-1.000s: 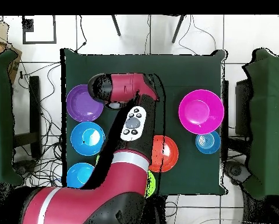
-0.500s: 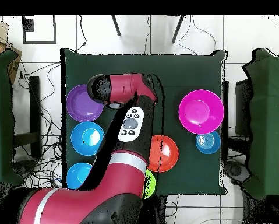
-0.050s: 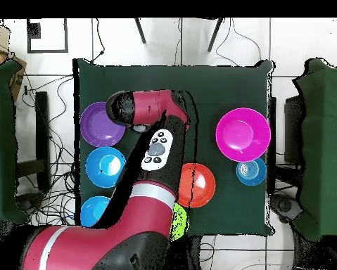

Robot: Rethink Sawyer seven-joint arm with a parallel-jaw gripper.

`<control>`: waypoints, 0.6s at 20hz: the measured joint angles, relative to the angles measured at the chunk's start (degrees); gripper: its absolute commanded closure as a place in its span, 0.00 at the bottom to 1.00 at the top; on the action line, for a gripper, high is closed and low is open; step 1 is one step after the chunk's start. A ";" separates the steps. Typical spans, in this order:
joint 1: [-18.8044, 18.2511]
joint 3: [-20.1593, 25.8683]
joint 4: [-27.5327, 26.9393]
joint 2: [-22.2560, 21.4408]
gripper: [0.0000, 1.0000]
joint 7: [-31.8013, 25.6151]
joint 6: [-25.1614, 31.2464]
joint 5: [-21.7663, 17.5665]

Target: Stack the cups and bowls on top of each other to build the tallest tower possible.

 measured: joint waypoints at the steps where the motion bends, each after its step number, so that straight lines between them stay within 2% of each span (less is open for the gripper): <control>1: 0.05 -0.09 0.00 0.16 1.00 0.00 -0.23 0.00; 12: 0.20 -0.36 0.00 0.21 1.00 0.01 -0.52 0.01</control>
